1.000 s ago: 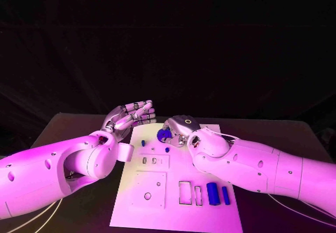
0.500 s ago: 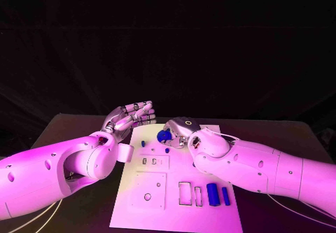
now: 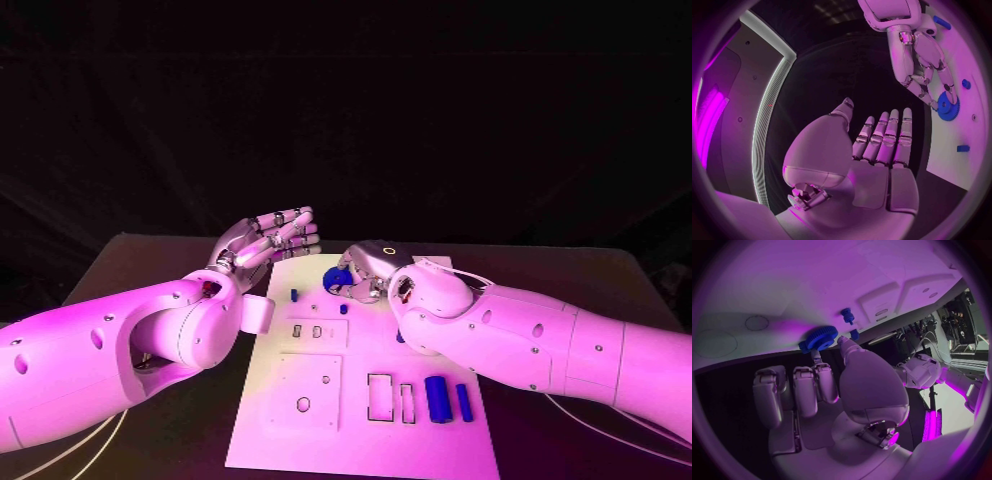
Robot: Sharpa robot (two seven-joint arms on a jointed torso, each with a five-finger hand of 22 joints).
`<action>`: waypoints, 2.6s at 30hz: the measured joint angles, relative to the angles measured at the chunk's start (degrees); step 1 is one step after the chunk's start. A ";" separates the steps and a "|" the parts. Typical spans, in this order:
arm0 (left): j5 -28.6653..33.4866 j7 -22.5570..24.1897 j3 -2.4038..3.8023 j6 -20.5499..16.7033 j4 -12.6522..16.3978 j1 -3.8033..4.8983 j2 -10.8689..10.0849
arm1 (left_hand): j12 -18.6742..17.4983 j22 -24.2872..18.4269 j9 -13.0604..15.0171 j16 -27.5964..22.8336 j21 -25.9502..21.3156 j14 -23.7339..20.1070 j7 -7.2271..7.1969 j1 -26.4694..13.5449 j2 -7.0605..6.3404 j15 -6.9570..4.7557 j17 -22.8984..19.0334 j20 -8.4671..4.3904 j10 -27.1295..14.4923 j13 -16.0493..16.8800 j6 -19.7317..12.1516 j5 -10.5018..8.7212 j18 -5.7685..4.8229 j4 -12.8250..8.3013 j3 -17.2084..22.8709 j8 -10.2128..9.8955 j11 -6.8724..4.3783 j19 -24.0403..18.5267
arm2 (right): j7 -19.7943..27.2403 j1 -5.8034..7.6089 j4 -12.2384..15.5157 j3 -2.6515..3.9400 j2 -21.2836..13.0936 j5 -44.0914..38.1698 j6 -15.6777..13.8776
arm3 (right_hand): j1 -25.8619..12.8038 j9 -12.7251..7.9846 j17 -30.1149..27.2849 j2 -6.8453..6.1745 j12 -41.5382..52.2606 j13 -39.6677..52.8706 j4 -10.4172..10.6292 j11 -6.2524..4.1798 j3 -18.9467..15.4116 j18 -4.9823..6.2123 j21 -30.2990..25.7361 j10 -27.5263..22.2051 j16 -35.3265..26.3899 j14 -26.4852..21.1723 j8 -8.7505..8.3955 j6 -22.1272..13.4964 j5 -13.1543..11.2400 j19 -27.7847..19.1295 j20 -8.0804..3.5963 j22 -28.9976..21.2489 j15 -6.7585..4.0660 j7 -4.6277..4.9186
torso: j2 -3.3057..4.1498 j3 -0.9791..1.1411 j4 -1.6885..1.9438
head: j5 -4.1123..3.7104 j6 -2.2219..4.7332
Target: Assemble the parts on the task board
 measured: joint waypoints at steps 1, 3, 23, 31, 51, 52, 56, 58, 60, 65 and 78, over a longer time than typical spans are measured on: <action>0.00 0.00 0.00 0.00 0.00 0.00 -0.01 | 0.00 0.00 0.00 0.00 0.00 0.00 0.00 0.00 0.00 0.00 0.00 0.00 0.00 0.00 0.00 0.00 0.00 0.00 0.00 0.00 0.00 0.00 | 0.00 0.00 0.06 0.00 -0.07 0.10 -0.06 | 0.00 0.07 0.00 0.00 0.00 0.00 0.00 0.00 0.00 0.00 0.00 0.00 0.00 0.00 -0.03 0.13 0.56 0.00 0.00 0.00 0.00 -0.13 | 0.00 0.00 0.00 | -0.04 -0.01; 0.01 -0.01 0.00 0.00 0.00 0.00 -0.03 | 0.00 0.00 0.00 0.00 0.00 0.00 0.00 0.00 0.00 0.00 0.00 0.00 0.00 0.00 0.00 0.00 0.00 0.00 0.00 0.00 0.00 0.00 | 0.00 -0.01 0.33 -0.01 -0.36 0.30 -0.22 | 0.00 0.26 0.00 0.00 0.00 0.00 0.00 0.00 0.00 0.00 0.00 0.00 0.00 0.00 -0.30 0.23 1.20 0.00 0.00 0.00 0.00 -0.23 | 0.00 0.00 0.00 | -0.14 -0.01; 0.03 -0.04 0.00 0.01 0.12 0.00 -0.35 | 0.00 0.01 0.01 0.00 0.00 0.00 0.00 0.00 0.00 0.00 0.00 0.00 0.00 0.01 0.00 0.00 0.00 0.00 0.00 0.00 0.00 0.00 | -0.92 -0.11 3.33 -0.21 -3.79 0.91 -0.77 | 0.00 0.21 -0.01 0.00 0.50 -0.01 -0.18 -0.02 0.18 0.00 0.00 0.42 0.00 0.00 -0.29 0.52 1.54 0.00 0.00 -0.02 0.00 -0.29 | -0.01 0.00 -0.04 | -0.38 0.04; 0.04 -0.04 0.00 0.00 0.13 0.00 -0.40 | 0.00 -0.06 0.01 0.00 0.00 0.00 0.00 0.00 0.00 0.00 0.00 0.00 -0.42 0.01 0.00 0.00 0.00 0.00 0.00 0.00 0.01 0.00 | -0.93 -0.10 3.59 -0.21 -3.84 1.35 -1.16 | 0.01 0.20 -0.01 0.00 0.78 -0.01 -0.18 0.10 0.18 0.00 0.00 0.54 0.09 0.00 -0.29 0.71 1.54 0.00 0.00 -0.02 0.00 -0.09 | 0.03 0.01 0.10 | -0.47 -0.13; 0.06 -0.06 0.00 0.00 0.09 0.00 -0.40 | 0.00 -0.05 0.02 0.00 0.00 0.00 0.00 0.00 0.00 0.00 0.00 0.00 -0.42 0.01 0.01 0.00 0.00 0.00 0.00 0.00 0.01 0.00 | 0.25 -0.10 2.91 -0.20 -2.57 1.67 -5.95 | 0.62 0.11 -0.02 0.14 1.66 -0.01 -0.74 -0.03 0.74 0.00 0.00 0.82 0.32 0.00 -1.15 1.46 1.27 0.00 -0.01 0.02 0.00 -0.22 | 0.01 -0.07 0.16 | -0.20 -0.09; 0.06 -0.06 0.00 0.00 0.09 0.00 -0.39 | 0.00 -0.05 0.02 0.00 0.00 0.00 0.00 0.00 0.00 0.00 0.00 0.00 -0.42 0.01 0.01 0.00 -0.01 0.00 0.00 0.00 0.01 0.00 | 0.28 -0.10 2.68 -0.20 -2.36 1.71 -5.83 | 0.62 0.05 -0.01 0.14 1.66 -0.01 -0.74 -0.03 0.74 0.00 0.00 0.82 0.32 0.00 -1.20 1.29 1.02 0.00 -0.01 0.02 0.00 -0.06 | 0.01 -0.07 0.15 | -0.20 -0.13; 0.06 -0.07 0.00 0.00 0.04 0.00 -0.31 | 0.00 -0.05 0.02 0.00 0.00 -0.12 0.00 0.00 0.00 0.12 0.00 0.00 -0.42 0.01 0.01 0.00 -0.01 0.00 0.00 0.00 0.01 0.00 | 0.47 -0.13 1.43 -0.20 -1.30 2.08 -5.08 | 0.62 -0.06 -0.01 0.14 1.37 -0.02 -0.74 -0.03 0.73 0.00 0.00 0.82 0.32 0.00 -1.20 0.89 0.63 0.00 -0.01 0.01 0.00 -0.08 | 0.02 -0.05 0.15 | -0.16 -0.24; 0.06 -0.09 0.00 0.00 0.02 0.00 -0.27 | 0.00 -0.05 0.02 0.00 0.00 -0.20 0.00 0.00 0.00 0.20 0.00 0.00 -0.42 0.02 0.01 0.00 0.00 0.00 0.00 0.00 0.01 0.00 | 0.57 -0.17 0.90 -0.20 -0.84 2.35 -4.73 | 0.62 -0.05 -0.02 0.14 1.37 -0.01 -0.74 -0.03 0.73 0.00 0.00 0.82 0.32 0.00 -1.20 0.89 0.63 0.00 -0.01 0.01 0.00 -0.08 | 0.02 -0.04 0.15 | -0.24 -0.32; 0.06 -0.10 0.00 0.00 -0.01 0.00 -0.25 | 0.00 -0.05 0.02 0.00 0.00 -0.20 0.00 0.00 0.00 0.20 0.00 0.00 -0.42 0.01 0.01 0.00 0.00 0.00 0.00 0.00 0.01 0.00 | 0.71 -0.24 0.49 -0.20 -0.48 2.67 -4.38 | 0.62 -0.06 -0.02 0.14 1.37 -0.01 -0.74 -0.03 0.73 0.00 0.00 0.82 0.32 0.00 -1.20 0.89 0.63 0.00 -0.01 0.01 0.00 -0.08 | 0.02 -0.04 0.15 | -0.29 -0.37; 0.06 -0.13 0.00 0.00 -0.07 0.00 -0.20 | 0.00 -0.05 0.02 0.00 0.00 -0.20 0.00 0.00 0.00 0.20 0.00 0.00 -0.42 0.02 0.01 0.00 0.00 0.00 0.00 0.00 0.01 0.00 | 1.00 -0.36 -0.29 -0.21 0.04 3.22 -3.80 | 0.62 -0.06 -0.02 0.14 1.37 -0.02 -0.74 -0.03 0.73 0.00 0.00 0.82 0.32 0.00 -1.20 0.89 0.42 0.00 -0.01 0.01 0.00 -0.08 | 0.02 -0.03 0.13 | -0.29 -0.36; 0.07 -0.20 0.00 0.01 -0.12 0.00 -0.18 | 0.00 -0.10 0.02 0.00 0.01 -0.20 0.00 0.00 0.00 0.20 0.00 0.00 -0.42 0.02 0.01 0.00 -0.01 0.00 0.00 0.00 0.01 0.00 | 1.43 -0.28 -1.06 -0.10 0.36 3.69 -2.20 | 0.62 -0.19 -0.02 0.14 1.37 0.03 -0.73 -0.03 0.73 0.00 0.00 0.82 0.32 0.00 -1.28 0.83 0.42 0.00 -0.01 0.00 0.00 -0.15 | 0.00 -0.01 0.05 | -0.26 -0.40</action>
